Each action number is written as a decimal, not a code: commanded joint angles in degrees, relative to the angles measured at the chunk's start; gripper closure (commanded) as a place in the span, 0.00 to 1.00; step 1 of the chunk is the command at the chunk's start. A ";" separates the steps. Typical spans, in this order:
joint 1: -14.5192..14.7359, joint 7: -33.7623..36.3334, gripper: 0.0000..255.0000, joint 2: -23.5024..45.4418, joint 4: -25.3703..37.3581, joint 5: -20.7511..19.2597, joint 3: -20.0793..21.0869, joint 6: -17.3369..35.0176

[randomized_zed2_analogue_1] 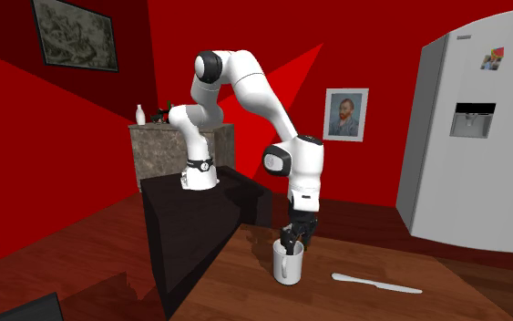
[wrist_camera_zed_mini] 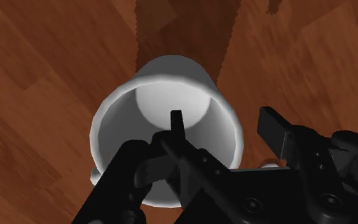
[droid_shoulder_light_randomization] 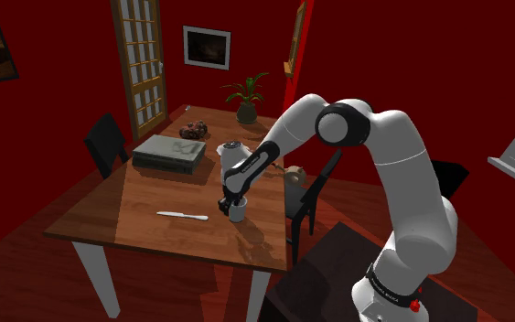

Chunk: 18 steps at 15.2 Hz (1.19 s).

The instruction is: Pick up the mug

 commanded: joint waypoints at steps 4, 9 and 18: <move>0.02 0.02 1.00 0.05 0.00 -0.01 -0.01 0.06; -0.02 -0.02 1.00 0.03 -0.02 -0.01 -0.01 0.07; -0.53 -0.81 1.00 -5.72 -1.48 0.78 0.72 -4.22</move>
